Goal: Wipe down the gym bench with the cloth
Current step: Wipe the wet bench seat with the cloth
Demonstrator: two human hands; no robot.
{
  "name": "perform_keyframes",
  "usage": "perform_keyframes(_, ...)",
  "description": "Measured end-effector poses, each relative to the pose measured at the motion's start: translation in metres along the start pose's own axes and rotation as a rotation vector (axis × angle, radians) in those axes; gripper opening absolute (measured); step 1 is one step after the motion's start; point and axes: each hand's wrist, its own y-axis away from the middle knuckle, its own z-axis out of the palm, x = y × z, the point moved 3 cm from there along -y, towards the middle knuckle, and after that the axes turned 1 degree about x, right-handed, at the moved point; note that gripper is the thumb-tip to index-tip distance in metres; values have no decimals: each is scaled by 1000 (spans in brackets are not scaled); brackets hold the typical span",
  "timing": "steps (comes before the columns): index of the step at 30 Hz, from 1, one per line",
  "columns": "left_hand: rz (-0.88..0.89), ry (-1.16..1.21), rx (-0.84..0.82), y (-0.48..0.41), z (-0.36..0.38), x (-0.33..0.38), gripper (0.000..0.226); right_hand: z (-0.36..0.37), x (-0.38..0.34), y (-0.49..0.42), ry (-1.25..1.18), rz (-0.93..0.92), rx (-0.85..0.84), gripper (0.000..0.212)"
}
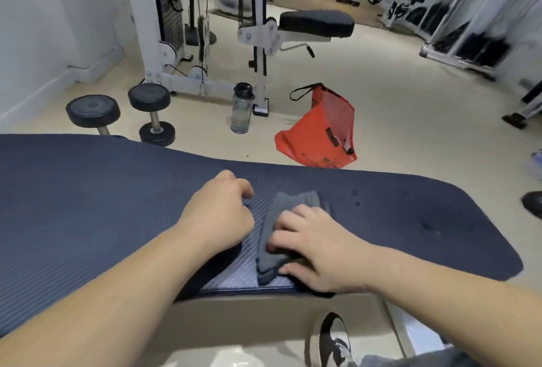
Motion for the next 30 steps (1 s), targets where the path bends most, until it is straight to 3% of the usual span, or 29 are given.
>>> perform_keyframes(2,45,-1,-23,-1,13,12,41,-3,8,16,-36,3,-37,31)
perform_keyframes(7,121,17,-4,-4,33,38,43,-4,36,57,15,249,48,44)
perform_keyframes(10,144,27,28,-4,40,49,42,-4,32,71,-6,243,58,38)
perform_keyframes(13,157,42,65,-3,47,58,41,-2,36,71,24,223,96,49)
perform_keyframes(16,171,42,106,-5,54,64,43,3,61,62,55,251,184,35)
perform_keyframes(18,176,43,126,-6,58,67,43,4,98,54,71,412,195,34)
perform_keyframes(20,180,30,138,-9,63,68,44,2,135,49,1,631,178,48)
perform_keyframes(22,190,1,149,-11,69,69,46,2,155,41,-46,732,176,57)
perform_keyframes(24,206,-40,135,-14,73,71,46,4,150,32,-16,701,170,57)
perform_keyframes(30,241,-171,131,-26,77,74,43,11,101,43,-90,294,177,36)
